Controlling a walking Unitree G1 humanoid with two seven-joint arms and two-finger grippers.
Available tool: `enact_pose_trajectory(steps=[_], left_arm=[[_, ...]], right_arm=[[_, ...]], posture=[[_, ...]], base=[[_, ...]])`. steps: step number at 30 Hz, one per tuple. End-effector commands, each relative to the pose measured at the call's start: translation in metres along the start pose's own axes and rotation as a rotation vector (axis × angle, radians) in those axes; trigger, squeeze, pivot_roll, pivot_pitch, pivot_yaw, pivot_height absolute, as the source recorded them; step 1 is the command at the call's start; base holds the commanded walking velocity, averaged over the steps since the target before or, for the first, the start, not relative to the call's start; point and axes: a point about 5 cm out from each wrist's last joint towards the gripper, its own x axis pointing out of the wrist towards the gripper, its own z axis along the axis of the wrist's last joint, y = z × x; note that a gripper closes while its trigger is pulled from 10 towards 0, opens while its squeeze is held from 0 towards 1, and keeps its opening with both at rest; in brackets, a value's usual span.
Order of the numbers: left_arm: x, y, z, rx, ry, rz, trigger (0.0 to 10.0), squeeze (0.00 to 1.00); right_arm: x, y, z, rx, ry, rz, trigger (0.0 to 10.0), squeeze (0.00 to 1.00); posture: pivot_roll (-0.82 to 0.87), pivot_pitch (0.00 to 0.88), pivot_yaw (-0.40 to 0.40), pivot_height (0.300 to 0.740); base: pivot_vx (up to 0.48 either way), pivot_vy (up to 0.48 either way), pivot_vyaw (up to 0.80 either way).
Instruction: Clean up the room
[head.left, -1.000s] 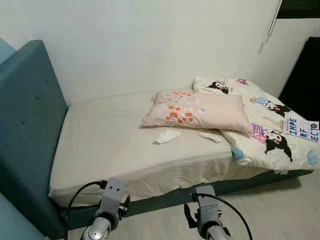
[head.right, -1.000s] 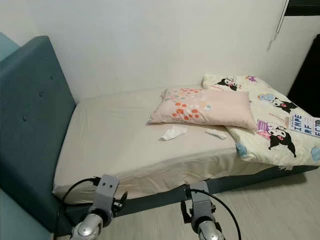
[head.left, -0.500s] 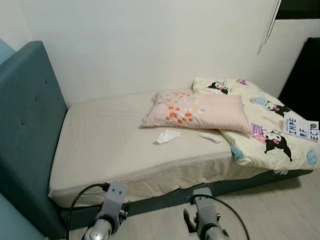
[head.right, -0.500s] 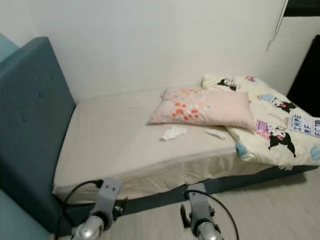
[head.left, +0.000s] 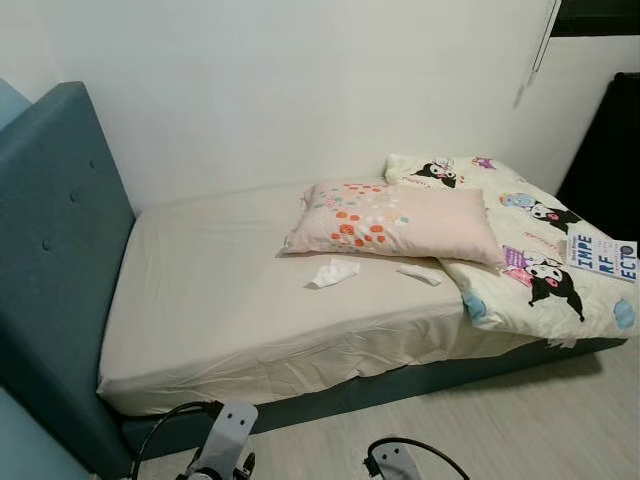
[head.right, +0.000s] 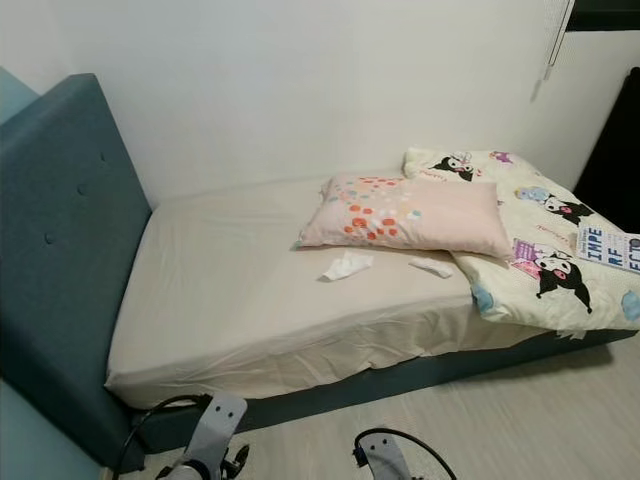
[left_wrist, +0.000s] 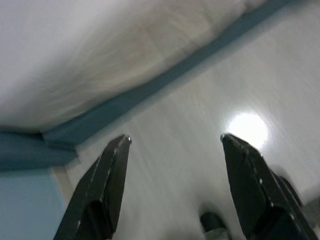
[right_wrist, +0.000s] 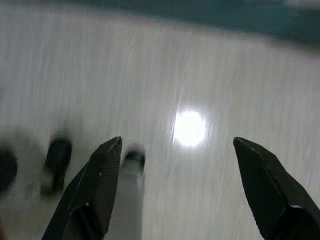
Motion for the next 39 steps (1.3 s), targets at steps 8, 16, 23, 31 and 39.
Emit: enact_pose_trajectory(steps=[8, 16, 23, 31, 39], left_arm=[[0.002, 0.025, 0.080, -0.110, -0.423, 0.080, 10.0, 0.00], [0.016, 0.012, 0.064, -0.030, -0.255, 0.011, 10.0, 0.00], [0.003, -0.003, 0.026, -0.022, -0.116, -0.030, 10.0, 0.00], [0.004, 0.001, 0.025, -0.009, -0.102, -0.006, 10.0, 0.00], [0.002, 0.001, 0.027, -0.021, -0.119, -0.014, 10.0, 0.00]], right_arm=[[-0.014, -0.024, 0.089, 0.144, -0.562, -0.052, 10.0, 0.00], [-0.001, -0.017, 0.068, 0.075, -0.367, -0.048, 10.0, 0.00], [-0.004, -0.014, 0.042, 0.130, -0.290, -0.065, 10.0, 0.00], [-0.001, -0.009, 0.031, 0.074, -0.208, -0.044, 10.0, 0.00], [0.000, -0.010, 0.036, 0.077, -0.223, -0.046, 10.0, 0.00]], posture=[[-0.03, 0.029, -0.010, 0.740], [-0.02, 0.022, -0.007, 0.740], [-0.03, 0.026, 0.001, 0.740], [-0.03, 0.027, -0.009, 0.740], [-0.03, 0.028, -0.007, 0.740]], base=[[0.000, 0.000, 0.00], [0.000, 0.000, 0.00], [0.000, 0.000, 0.00], [0.000, 0.000, 0.00], [0.000, 0.000, 0.00]])
